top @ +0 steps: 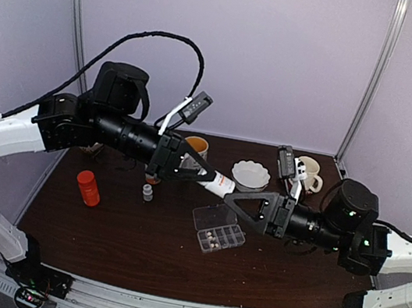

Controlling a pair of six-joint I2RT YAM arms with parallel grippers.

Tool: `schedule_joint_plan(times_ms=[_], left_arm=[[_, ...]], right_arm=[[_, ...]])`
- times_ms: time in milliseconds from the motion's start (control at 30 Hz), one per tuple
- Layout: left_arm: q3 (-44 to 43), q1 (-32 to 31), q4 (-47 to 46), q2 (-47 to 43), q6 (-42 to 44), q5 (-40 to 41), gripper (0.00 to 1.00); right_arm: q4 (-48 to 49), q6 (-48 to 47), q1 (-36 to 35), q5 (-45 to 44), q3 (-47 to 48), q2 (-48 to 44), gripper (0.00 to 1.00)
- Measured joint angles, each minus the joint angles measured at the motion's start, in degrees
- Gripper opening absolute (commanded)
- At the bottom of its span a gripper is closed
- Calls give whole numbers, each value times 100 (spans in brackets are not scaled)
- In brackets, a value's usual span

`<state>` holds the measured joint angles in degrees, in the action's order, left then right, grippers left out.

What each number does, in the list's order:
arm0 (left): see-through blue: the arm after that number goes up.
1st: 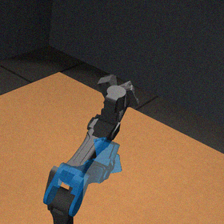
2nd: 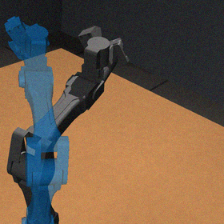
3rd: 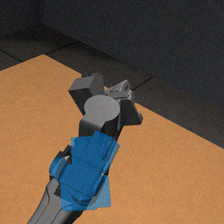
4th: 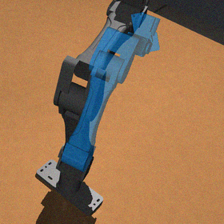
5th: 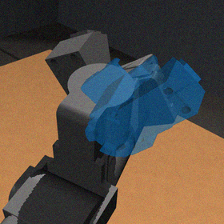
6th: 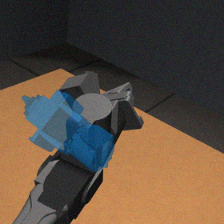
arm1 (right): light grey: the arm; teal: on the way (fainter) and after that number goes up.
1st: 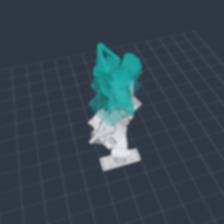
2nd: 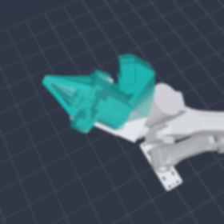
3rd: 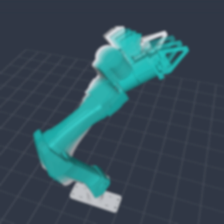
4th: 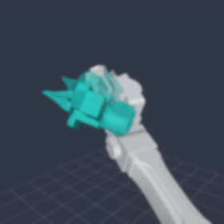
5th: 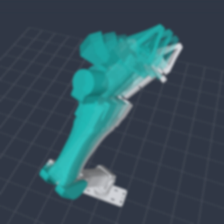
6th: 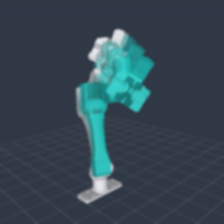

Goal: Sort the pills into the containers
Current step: Pass from the left arm to the right

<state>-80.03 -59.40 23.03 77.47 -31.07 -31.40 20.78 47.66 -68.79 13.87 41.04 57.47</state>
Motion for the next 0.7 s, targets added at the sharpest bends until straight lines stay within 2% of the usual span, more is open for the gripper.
schedule_joint_plan(times_ms=[100,233,400,600,700], left_arm=[[0,-20,-74,0,-20,-70,25],[0,-17,-153,0,-42,-138,24],[4,-35,-319,0,-136,-273,24],[11,-57,-527,0,-234,-400,24],[11,-72,-588,0,-264,-455,24]], right_arm=[[133,66,-4,37,9,11,49],[192,160,-15,59,9,20,60],[442,227,-24,103,11,61,62],[710,302,-24,125,11,87,45],[780,350,-24,133,11,94,43]])
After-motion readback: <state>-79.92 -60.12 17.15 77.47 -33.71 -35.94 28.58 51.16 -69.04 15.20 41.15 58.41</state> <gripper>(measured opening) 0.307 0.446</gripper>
